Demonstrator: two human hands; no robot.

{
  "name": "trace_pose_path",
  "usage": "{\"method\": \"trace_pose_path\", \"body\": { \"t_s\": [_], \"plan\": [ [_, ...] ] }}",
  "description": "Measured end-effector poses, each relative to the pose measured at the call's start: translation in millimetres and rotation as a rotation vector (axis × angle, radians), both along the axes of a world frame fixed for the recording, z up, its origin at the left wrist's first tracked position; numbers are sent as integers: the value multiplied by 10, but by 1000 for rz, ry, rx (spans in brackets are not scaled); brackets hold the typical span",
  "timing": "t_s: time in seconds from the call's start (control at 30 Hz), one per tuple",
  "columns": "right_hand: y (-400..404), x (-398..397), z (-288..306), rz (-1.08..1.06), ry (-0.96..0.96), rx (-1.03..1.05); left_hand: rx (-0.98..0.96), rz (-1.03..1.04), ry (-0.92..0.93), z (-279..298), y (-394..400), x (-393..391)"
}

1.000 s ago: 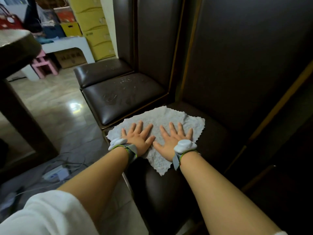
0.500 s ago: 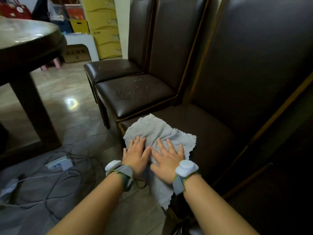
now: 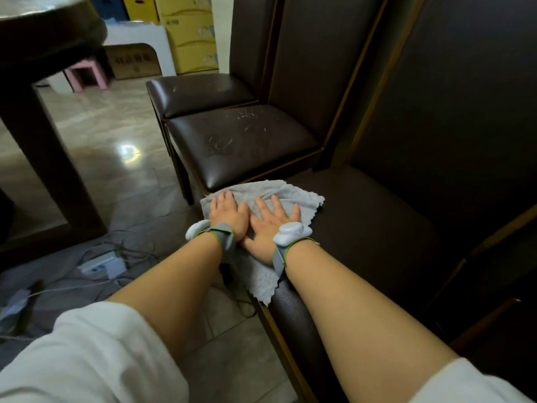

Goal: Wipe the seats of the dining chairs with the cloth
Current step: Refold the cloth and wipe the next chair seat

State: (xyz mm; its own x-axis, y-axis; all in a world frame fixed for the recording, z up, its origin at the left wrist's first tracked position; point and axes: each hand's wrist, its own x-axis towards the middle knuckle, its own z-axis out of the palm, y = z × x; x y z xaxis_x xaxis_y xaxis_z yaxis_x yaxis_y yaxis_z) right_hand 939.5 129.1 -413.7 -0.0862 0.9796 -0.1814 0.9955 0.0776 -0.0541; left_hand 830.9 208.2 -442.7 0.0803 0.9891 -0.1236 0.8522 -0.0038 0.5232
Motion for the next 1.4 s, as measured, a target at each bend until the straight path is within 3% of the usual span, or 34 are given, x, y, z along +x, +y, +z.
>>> {"method": "trace_pose_path", "body": {
  "t_s": [0.13,0.3,0.4,0.5,0.6,0.7,0.83,0.97,1.17,1.4],
  "plan": [
    [21,-1,-31,-12,50,48,26,-53,57,-27,91,-70],
    [-130,15,-5,-20,35,63,-42,-229,294,30,-87,-144],
    [-390,56,-25,-20,12,88,-59,-314,209,85,-464,-157],
    [-754,60,-45,-45,-13,106,-18,-227,73,2,-909,-203],
    [-1185,76,-26,-76,-48,106,81,-270,145,-139,-1352,-201],
    [-1712,126,-25,-103,-74,106,203,-438,172,-135,-1800,-138],
    [-2383,208,-83,-284,28,88,294,-666,138,-130,-2213,-23],
    [-2516,228,-53,-383,81,38,303,-724,189,-11,-2108,113],
    [-2032,441,6,-539,289,-16,329,-789,328,161,-1637,369],
    [-1579,873,-36,-557,176,29,272,-820,455,214,-1167,850]
  ]
}}
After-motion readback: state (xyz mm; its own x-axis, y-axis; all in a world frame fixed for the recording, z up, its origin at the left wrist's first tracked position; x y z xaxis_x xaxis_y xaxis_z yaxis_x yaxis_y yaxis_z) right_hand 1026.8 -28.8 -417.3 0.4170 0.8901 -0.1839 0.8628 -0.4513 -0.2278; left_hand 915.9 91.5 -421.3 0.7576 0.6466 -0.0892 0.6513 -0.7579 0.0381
